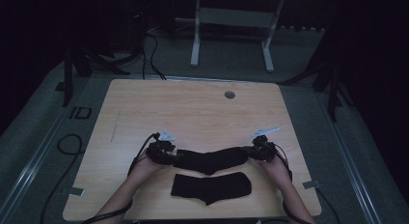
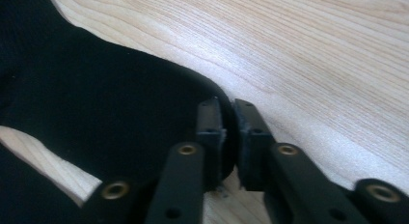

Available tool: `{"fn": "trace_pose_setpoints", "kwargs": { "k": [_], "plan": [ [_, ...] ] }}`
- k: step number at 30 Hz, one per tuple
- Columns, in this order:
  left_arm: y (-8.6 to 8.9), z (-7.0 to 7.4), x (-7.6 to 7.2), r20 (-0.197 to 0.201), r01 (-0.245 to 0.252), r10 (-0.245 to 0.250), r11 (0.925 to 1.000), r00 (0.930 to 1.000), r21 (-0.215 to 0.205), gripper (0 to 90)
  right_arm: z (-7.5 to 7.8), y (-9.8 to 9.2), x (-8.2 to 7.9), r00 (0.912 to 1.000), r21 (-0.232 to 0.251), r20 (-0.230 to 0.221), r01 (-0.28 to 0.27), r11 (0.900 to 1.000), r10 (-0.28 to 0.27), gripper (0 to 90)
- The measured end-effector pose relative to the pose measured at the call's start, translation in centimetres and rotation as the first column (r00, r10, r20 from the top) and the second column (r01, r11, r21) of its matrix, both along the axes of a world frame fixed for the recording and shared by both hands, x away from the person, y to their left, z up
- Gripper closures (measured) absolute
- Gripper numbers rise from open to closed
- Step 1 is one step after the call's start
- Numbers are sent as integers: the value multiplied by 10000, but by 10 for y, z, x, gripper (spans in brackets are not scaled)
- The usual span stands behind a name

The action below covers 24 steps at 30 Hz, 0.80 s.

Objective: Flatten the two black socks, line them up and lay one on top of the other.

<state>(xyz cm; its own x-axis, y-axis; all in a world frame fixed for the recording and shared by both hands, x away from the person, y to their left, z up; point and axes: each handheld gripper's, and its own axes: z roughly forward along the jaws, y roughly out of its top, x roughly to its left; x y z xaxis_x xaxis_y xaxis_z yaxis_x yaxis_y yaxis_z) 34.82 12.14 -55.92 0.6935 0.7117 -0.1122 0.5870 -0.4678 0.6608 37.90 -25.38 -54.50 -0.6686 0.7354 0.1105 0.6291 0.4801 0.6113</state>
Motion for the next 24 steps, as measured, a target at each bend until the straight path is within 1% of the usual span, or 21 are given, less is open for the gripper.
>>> {"fn": "trace_pose_setpoints", "kwargs": {
  "k": [1,4,5,6,7,8,9,11,14,16,17,19,21,23,24],
  "plan": [
    [-1,-1,0,29,-7,6,10000,10000,60,466,0,0,0,10000,-3,3,-28,10000,28,873],
    [-1,-2,0,90,-101,101,9999,9999,-10,553,0,0,-1,9999,-76,26,-107,9999,108,881],
    [-3,-2,-1,139,57,-57,10000,9999,9,590,0,1,-1,9999,-85,24,-119,9999,119,881],
    [-3,-2,-1,139,57,-57,10000,9999,9,617,0,1,-1,9999,-85,24,-119,9999,119,881],
    [-4,-1,-2,184,193,-195,9998,9996,101,657,0,0,-1,9999,-51,46,-119,9999,119,881],
    [-4,-1,-2,184,193,-195,9998,9996,101,693,0,0,-1,9999,-51,46,-119,9999,119,881],
    [-6,-1,-3,96,277,-277,9996,9996,29,740,0,0,0,9999,7,34,-103,9999,103,881],
    [-8,-2,-4,135,226,-226,9997,9997,3,792,1,0,0,9999,14,57,-93,10000,93,882],
    [-9,-2,-4,147,181,-180,9998,9997,-67,820,2,1,-1,9999,4,132,-71,10000,71,885],
    [-9,1,-5,164,97,-93,9996,9998,-280,832,5,0,-2,9997,91,222,-84,9999,82,887],
    [-9,1,-5,164,97,-93,9996,9998,-280,836,7,0,-2,9996,114,251,-104,9999,101,887],
    [-8,9,-7,348,95,-80,9990,9994,-433,841,11,-1,-2,9994,210,335,-89,9997,82,888],
    [-8,9,-7,348,95,-80,9990,9994,-433,842,13,-1,-2,9992,241,371,-133,9996,124,888],
    [-6,28,-9,619,70,-25,9973,9981,-724,844,22,-2,-3,9982,401,573,-181,9990,158,888],
    [-6,28,-9,619,70,-25,9973,9981,-724,844,22,-2,-3,9982,401,573,-181,9990,158,888]
  ]
}}
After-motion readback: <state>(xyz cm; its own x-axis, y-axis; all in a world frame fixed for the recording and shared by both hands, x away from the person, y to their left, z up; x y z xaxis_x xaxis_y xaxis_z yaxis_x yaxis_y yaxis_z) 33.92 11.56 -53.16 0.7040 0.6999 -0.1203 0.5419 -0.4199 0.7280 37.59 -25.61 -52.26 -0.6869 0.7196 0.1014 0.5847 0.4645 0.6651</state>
